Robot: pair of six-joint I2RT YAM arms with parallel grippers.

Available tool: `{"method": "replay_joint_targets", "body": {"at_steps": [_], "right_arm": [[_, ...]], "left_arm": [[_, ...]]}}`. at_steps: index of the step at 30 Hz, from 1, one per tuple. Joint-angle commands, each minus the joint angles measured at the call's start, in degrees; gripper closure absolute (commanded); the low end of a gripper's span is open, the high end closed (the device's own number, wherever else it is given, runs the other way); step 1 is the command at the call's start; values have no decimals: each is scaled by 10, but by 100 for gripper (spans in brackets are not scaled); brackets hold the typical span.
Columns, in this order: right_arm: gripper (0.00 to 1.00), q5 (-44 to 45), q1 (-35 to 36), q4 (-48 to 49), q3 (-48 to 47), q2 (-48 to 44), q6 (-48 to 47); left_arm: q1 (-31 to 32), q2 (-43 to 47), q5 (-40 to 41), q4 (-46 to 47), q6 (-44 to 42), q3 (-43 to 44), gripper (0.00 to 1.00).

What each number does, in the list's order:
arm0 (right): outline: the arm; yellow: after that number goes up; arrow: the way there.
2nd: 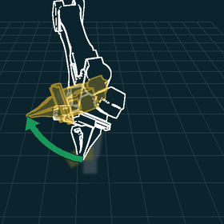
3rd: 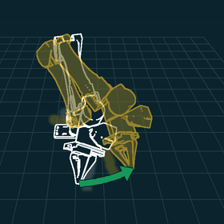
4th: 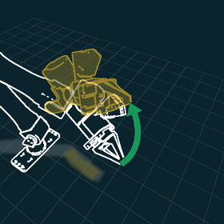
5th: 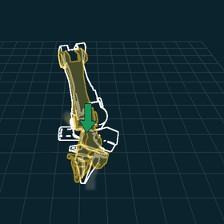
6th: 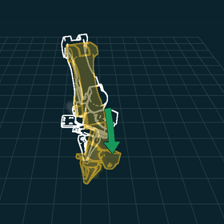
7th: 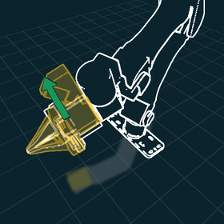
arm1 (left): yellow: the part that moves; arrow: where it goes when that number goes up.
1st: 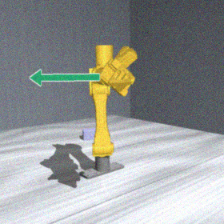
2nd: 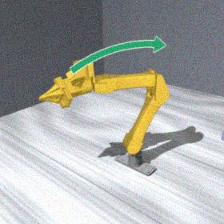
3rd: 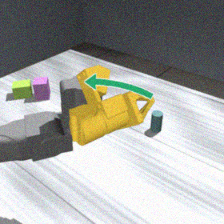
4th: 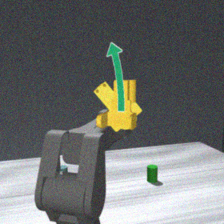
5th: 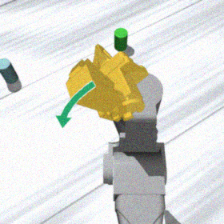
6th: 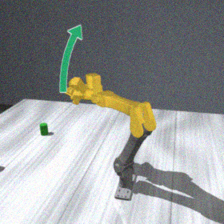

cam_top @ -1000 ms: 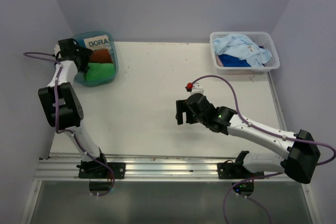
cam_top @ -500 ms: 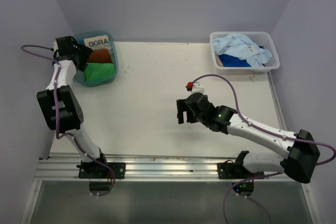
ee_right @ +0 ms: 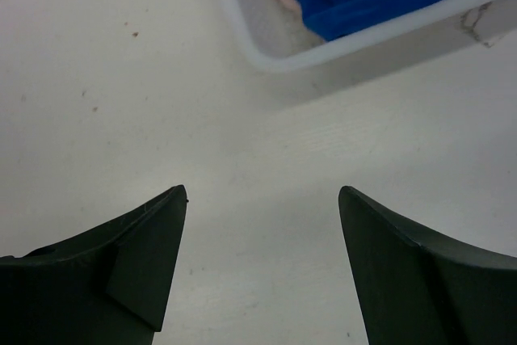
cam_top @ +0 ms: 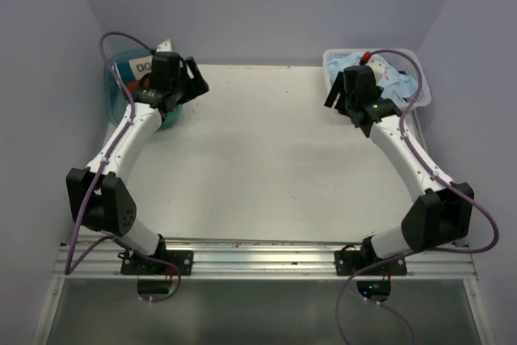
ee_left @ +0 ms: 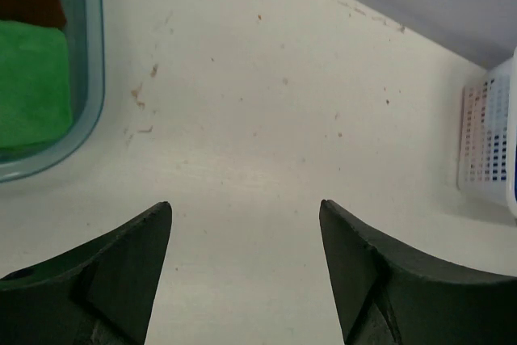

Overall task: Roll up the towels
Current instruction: Grab a towel with the right arm

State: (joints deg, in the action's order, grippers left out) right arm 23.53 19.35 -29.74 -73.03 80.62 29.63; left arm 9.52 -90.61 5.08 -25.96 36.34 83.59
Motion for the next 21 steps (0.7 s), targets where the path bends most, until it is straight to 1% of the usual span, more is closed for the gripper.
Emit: {"method": "replay_joint_targets", "body": {"at_steps": [1, 2, 3, 5, 6, 8, 9, 11, 12, 13, 15, 16, 17, 19, 20, 21], "right_arm": [[21, -32, -66, -4, -82, 64, 10], [21, -37, -90, -1, -102, 109, 9], [21, -38, -99, -4, -152, 134, 8], [21, -49, -121, -22, -212, 189, 7], [21, -57, -126, -25, -272, 239, 5], [22, -70, -131, -39, -334, 297, 2], [22, -74, -131, -51, -407, 359, 0], [23, -74, -133, -99, -489, 420, -3], [23, -69, -133, -114, -561, 478, 1], [28, -67, -135, -125, -588, 498, 6], [31, -79, -144, -137, -629, 540, 27], [35, -86, -147, -135, -630, 546, 36], [40, -93, -152, -120, -627, 546, 47], [48, -105, -156, -102, -605, 539, 52], [56, -110, -158, -85, -599, 535, 51], [60, -122, -159, -76, -584, 529, 47]], "left_arm": [[41, 24, 14, -32, -38, -34, 22], [52, 31, 14, -35, -38, -47, 22], [74, 36, 14, -39, -37, -54, 22], [95, 48, 11, -41, -36, -76, 21], [114, 52, 10, -45, -36, -83, 21], [128, 63, 1, -48, -33, -104, 21], [139, 67, -2, -49, -31, -110, 21], [149, 78, -6, -55, -28, -123, 21], [158, 83, -8, -57, -26, -128, 21], [163, 89, -9, -59, -25, -131, 21], [175, 105, -12, -67, -22, -139, 21], [177, 111, -11, -71, -21, -141, 21], [180, 123, -10, -74, -19, -144, 21], [183, 133, -10, -79, -15, -149, 21], [182, 143, -12, -80, -14, -155, 21], [183, 148, -11, -81, -13, -157, 21]]}}
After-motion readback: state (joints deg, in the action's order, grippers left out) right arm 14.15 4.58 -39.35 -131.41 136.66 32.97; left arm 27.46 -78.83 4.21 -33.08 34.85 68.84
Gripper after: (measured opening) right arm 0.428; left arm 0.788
